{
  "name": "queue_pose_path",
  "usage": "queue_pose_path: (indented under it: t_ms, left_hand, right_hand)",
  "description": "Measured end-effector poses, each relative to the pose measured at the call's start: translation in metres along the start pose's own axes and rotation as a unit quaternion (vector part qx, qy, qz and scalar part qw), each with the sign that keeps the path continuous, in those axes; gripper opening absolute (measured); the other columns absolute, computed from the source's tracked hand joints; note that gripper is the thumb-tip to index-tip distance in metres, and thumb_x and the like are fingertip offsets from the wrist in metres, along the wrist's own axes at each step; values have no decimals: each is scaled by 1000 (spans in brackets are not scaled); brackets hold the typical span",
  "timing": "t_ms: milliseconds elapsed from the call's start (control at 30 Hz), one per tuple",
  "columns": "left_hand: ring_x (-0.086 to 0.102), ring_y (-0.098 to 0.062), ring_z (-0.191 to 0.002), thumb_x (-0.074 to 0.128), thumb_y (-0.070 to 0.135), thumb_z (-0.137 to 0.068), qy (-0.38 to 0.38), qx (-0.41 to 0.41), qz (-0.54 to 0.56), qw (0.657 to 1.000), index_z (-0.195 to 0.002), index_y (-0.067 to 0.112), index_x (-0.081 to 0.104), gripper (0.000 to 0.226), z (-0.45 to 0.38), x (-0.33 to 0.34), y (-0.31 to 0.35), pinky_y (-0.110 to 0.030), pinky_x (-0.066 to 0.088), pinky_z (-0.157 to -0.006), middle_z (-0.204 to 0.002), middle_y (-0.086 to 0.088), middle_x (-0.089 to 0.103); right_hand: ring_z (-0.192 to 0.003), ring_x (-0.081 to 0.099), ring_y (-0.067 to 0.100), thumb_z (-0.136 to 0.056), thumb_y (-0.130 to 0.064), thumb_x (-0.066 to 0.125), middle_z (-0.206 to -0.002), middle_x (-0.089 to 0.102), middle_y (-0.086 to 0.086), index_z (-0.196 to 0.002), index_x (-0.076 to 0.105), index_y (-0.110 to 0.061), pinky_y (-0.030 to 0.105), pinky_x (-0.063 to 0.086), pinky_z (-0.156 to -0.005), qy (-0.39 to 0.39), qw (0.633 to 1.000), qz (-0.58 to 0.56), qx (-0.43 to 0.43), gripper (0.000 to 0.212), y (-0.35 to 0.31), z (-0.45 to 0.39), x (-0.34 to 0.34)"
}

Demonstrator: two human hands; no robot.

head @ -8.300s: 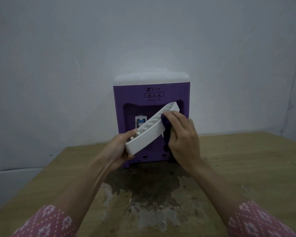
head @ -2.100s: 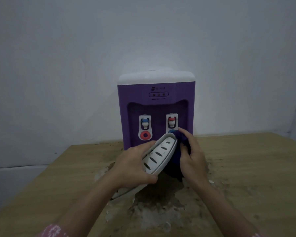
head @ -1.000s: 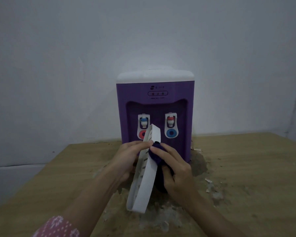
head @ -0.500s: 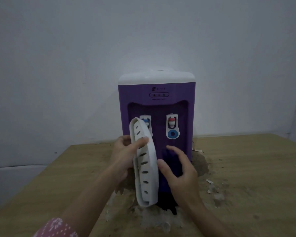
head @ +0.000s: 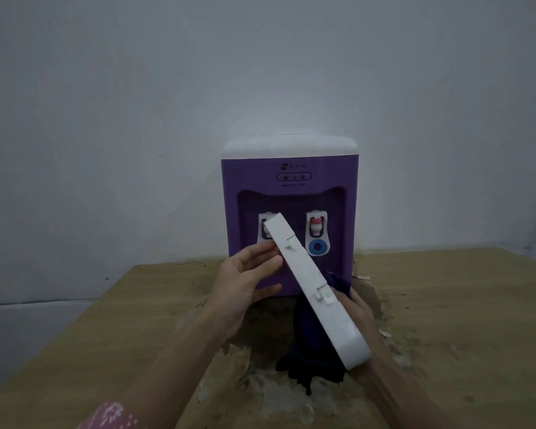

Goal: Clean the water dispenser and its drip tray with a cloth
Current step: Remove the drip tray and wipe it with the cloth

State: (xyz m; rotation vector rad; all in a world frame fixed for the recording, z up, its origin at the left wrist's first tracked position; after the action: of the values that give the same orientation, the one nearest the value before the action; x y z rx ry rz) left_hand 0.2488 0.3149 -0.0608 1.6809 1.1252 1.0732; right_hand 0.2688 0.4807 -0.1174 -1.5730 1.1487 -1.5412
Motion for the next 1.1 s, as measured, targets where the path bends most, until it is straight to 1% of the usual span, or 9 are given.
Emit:
queue_pose_path:
  t_ms: [267,400,567,633,700,767,833,1033,1100]
  left_hand:
    - [67,-20,-99,67,26,-67,-57,-41,29,997,-109,12,61,45,-4,6,-7,-40,48,-91,-100,-3,73]
    - [70,-17,-84,66,26,-62,-49,3,36,998,-105,15,62,45,-5,6,-4,-29,57,-62,-88,0,74]
    - [67,-19,-92,64,9,-77,-13,40,-47,998,-112,18,60,36,-10,-4,0,-27,55,-64,-105,-6,67]
    - [66,-17,-96,64,9,-80,-16,56,-100,993,-105,30,62,32,-11,-6,-1,-29,56,-68,-106,-1,66]
    - [67,-13,-93,66,14,-79,-36,73,-128,988,-93,41,66,30,-9,-2,-1,-26,56,-67,-98,7,69]
    - [67,-9,-90,66,23,-74,-60,89,-141,984,-88,47,67,28,-6,6,3,-24,56,-66,-94,12,69]
    - [67,-8,-91,64,27,-71,-68,103,-148,981,-88,51,66,29,-4,9,5,-24,56,-68,-93,16,69]
    - [63,4,-88,64,12,-82,-47,108,-209,971,-106,41,53,39,-2,1,0,-17,53,-64,-100,12,62]
    - [62,4,-87,64,14,-82,-58,124,-241,961,-101,45,52,39,-2,5,1,-13,52,-64,-100,13,62]
  right_hand:
    - [-55,65,17,-63,-25,69,-70,72,2,-84,71,-31,24,49,-43,-43,997,40,-47,22,-6,9,4]
    - [-84,67,18,-66,-32,70,-90,72,-4,-87,70,-39,26,52,-60,-51,985,114,-118,22,-11,15,11]
    - [-91,59,6,-90,-14,52,-106,60,-11,-100,61,-37,23,48,-72,-14,966,154,-207,27,-45,8,15]
    - [-90,58,2,-92,-13,48,-110,58,-13,-112,52,-32,21,49,-73,-29,908,250,-335,28,-69,15,28]
    - [-93,57,5,-89,-16,48,-113,58,-7,-121,51,-22,21,51,-77,-45,776,400,-485,32,-84,23,46]
    - [-97,59,19,-87,-19,47,-119,59,6,-122,56,-14,31,54,-77,-53,651,519,-551,37,-86,24,58]
    - [-92,61,29,-85,-21,47,-120,60,13,-120,60,-12,38,56,-70,-58,582,577,-570,38,-83,21,61]
    - [-90,62,35,-83,-4,49,-115,61,18,-113,65,-5,44,55,-75,16,635,538,-554,33,-88,5,40]
    - [-91,61,33,-85,-8,48,-115,61,18,-114,64,-6,39,55,-76,-15,619,540,-570,33,-81,10,46]
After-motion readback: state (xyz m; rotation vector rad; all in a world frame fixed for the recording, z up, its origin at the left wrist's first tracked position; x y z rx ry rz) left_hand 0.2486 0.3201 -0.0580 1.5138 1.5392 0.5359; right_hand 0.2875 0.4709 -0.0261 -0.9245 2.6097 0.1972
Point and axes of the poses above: each hand's wrist, its own z-axis away from the middle knuckle, its own x-axis out of the palm, y = z × x, the point moved 4 cm from there along -z, towards the middle knuckle
